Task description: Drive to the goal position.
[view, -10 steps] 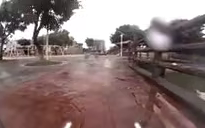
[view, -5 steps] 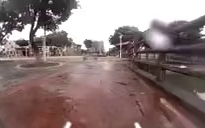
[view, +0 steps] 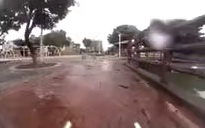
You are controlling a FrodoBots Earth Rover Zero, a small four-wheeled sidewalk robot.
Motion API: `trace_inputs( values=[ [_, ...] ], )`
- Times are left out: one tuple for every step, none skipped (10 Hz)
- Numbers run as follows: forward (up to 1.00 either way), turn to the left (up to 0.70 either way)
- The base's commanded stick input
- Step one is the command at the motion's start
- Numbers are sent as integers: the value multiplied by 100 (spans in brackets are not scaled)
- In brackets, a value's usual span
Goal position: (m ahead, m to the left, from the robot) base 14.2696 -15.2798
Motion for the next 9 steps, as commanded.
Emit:
trace_inputs(
  values=[
    [50, 0],
    [50, 0],
    [50, 0],
    [50, 0],
    [50, 0],
    [50, 0],
    [50, 0],
    [50, 0],
    [50, 0]
  ],
)
